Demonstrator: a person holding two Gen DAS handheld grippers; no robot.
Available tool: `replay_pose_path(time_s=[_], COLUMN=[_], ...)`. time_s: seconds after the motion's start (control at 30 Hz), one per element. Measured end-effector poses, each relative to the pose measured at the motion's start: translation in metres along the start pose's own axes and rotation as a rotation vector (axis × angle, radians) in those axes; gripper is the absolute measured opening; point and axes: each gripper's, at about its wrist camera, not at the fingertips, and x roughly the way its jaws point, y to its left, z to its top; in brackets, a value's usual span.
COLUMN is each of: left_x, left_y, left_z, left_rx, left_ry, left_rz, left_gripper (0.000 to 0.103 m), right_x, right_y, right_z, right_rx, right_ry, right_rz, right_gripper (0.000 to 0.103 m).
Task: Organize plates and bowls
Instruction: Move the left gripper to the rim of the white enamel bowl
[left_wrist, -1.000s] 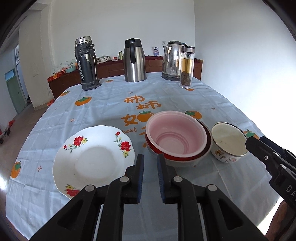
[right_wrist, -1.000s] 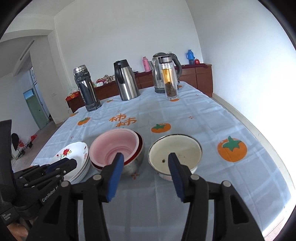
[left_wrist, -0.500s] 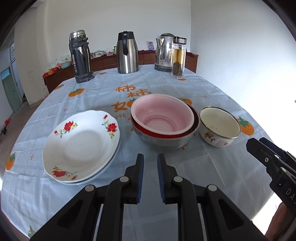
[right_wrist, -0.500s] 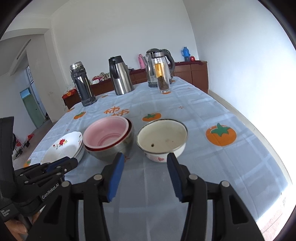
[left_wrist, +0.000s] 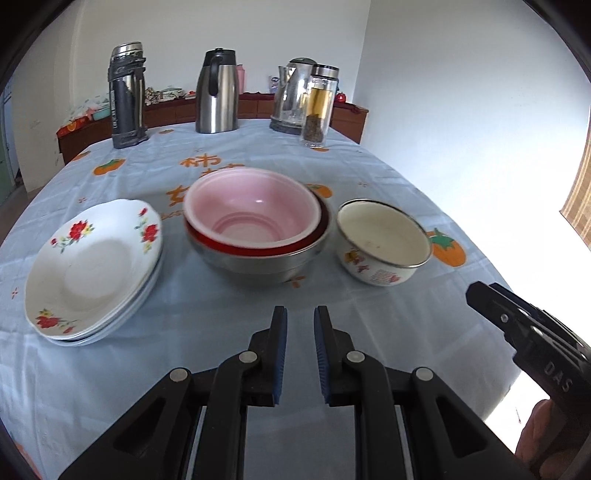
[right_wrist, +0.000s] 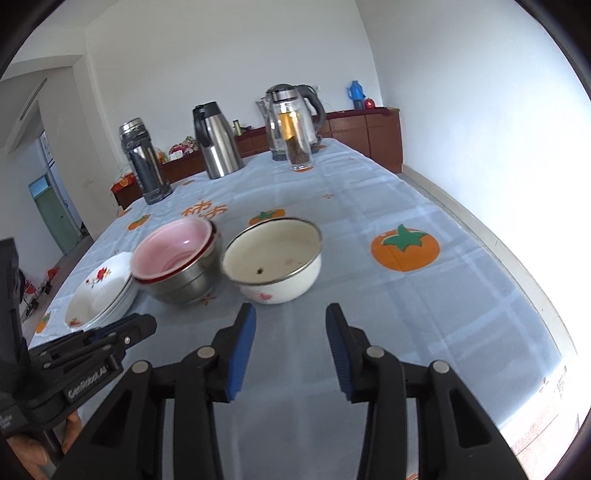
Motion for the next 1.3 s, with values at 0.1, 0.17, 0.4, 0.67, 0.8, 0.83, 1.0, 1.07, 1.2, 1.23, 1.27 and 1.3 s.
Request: replay_pose_path(time_s=[0.1,0.17,0.4,0.67,0.8,0.83,1.0,1.07,1.2,1.23,1.27,1.3], left_x=[0.003,0.005,0.024,0.034,0.046,0.048,0.056,0.06,0.061,0.062,0.063,0.063], left_y=[-0.01,-0.017,-0.027,-0.039,-0.04,-0.04,-0.038,-0.04,-0.045,-0.047,-0.049,-0.05], left_z=[0.007,0.012,0.03,0.044,0.043,0.042,0.042,0.044,0.045,0.045,0.045,0.046], left_rx=[-0.009,-0.017,-0.061,-0.105,-0.128,-0.133,-0.16,-0.159,-0.147,-0.14,-0.135,-0.134], left_ry=[-0.004,-0.011,0.003,-0.016,0.008,0.015,0.025,0.031,0.034,0.033,0.03,0.028], left_rz=[-0.043,-0.062,-0.034,-0.056,-0.054,-0.052,-0.037,-0.038,-0.045,-0.046,-0.044,-0.042], left_gripper=[0.017,0.017,0.017,0.017,0.017,0.017,0.017,0.017,0.017,0.017,0.017,0.017], right_x=[0.004,0.008,0.028,0.05,0.061,0.064,0.078,0.084,0.093,0.095,0.096,0.098], right_y=[-0.011,-0.015,-0.027,-0.029,-0.031,-0.031,-0.031,-0.032,-0.035,-0.036,-0.036,-0.037], right_z=[0.012,0.02,0.042,0.056,0.058,0.058,0.058,0.057,0.055,0.054,0.054,0.053], right_rx=[0.014,0.007,0.051,0.065,0.073,0.072,0.059,0.061,0.067,0.066,0.065,0.065], right_ry=[0.002,0.004,0.015,0.033,0.045,0.049,0.079,0.089,0.115,0.121,0.126,0.133], right_rz=[0.0,-0.001,0.023,0.054,0.064,0.064,0.061,0.059,0.058,0.052,0.051,0.052], right_gripper=[0.04,0.04,0.04,0.032,0.032,0.032,0.032,0.032,0.026,0.025,0.022,0.021])
